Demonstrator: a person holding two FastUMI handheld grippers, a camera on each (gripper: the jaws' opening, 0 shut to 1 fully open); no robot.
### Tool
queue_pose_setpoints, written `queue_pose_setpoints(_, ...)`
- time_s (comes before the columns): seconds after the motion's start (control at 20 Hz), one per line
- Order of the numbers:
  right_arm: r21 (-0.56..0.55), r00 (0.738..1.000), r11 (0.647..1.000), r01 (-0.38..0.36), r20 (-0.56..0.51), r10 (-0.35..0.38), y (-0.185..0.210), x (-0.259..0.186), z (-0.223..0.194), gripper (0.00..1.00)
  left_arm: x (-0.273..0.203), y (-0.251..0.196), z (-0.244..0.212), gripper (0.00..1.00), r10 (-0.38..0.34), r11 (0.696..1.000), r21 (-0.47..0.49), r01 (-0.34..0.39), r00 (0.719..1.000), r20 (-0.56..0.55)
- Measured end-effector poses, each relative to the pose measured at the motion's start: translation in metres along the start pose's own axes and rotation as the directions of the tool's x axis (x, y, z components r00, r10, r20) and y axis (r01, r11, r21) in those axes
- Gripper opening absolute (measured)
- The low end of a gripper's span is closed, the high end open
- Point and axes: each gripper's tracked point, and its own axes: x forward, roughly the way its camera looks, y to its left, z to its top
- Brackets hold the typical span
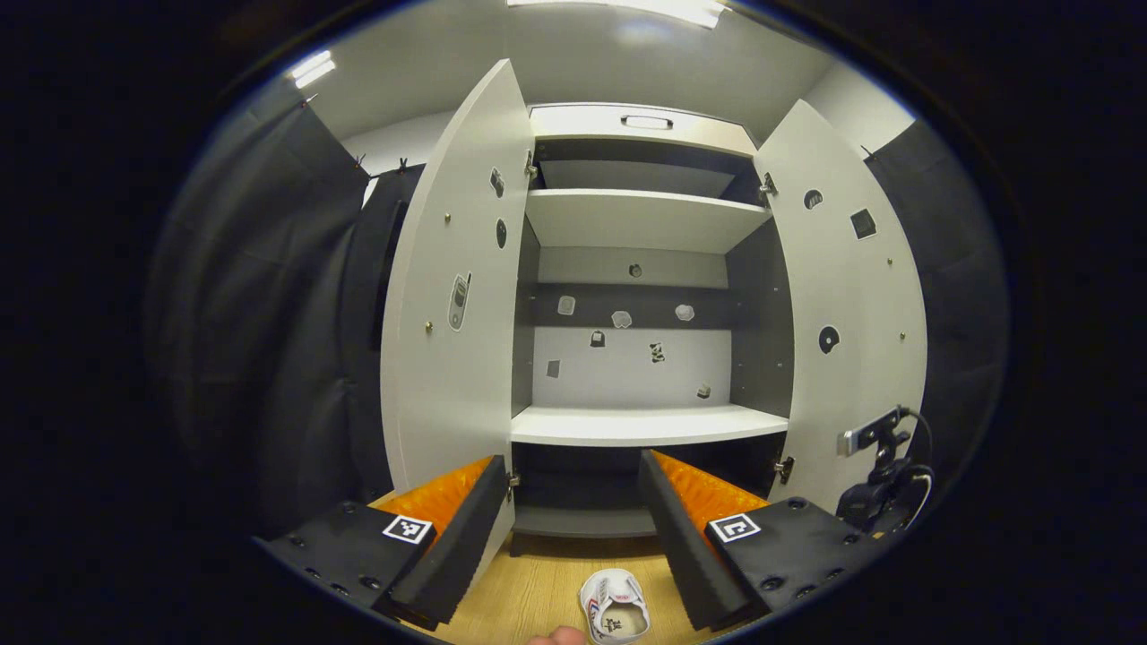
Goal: Grab one shoe with the right hand and put it into the shoe cabinet, grab the other shoe with the left hand and put it into the shoe cabinet; then close the right door with the right hand and the left door with the left hand.
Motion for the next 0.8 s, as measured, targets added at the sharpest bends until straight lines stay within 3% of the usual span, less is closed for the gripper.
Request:
queue_pose_setpoints(0.15,-0.01,0.993,1.0,-0.006,0.119,0.007,0.009,-0.007,0.085,0.01,0.001,-0.001,-0.005,0.96,-0.01,1.0,-0.027,0.01,1.0,-0.003)
queue_pose_setpoints(0.3,0.024,0.986,1.0,-0.014,0.165,0.01,0.011,0.0,0.162,0.02,0.001,-0.001,-0.005,0.96,-0.024,0.998,-0.05,0.024,1.0,0.008)
queue_pose_setpoints(0.5,0.005,0.969,0.999,0.046,0.244,-0.046,-0.005,0.044,0.253,0.01,0.002,0.001,-0.009,0.96,-0.038,0.999,-0.033,0.038,0.999,0.007)
queue_pose_setpoints(0.65,-0.021,0.96,0.993,0.12,0.256,-0.111,-0.024,0.099,0.298,0.01,0.004,0.0,-0.011,0.96,-0.042,0.999,-0.032,0.042,0.999,0.004)
queue_pose_setpoints(0.8,0.006,0.964,0.984,0.178,0.2,-0.176,-0.042,0.157,0.312,0.01,0.003,-0.002,-0.013,0.96,-0.049,0.998,-0.047,0.049,0.999,-0.002)
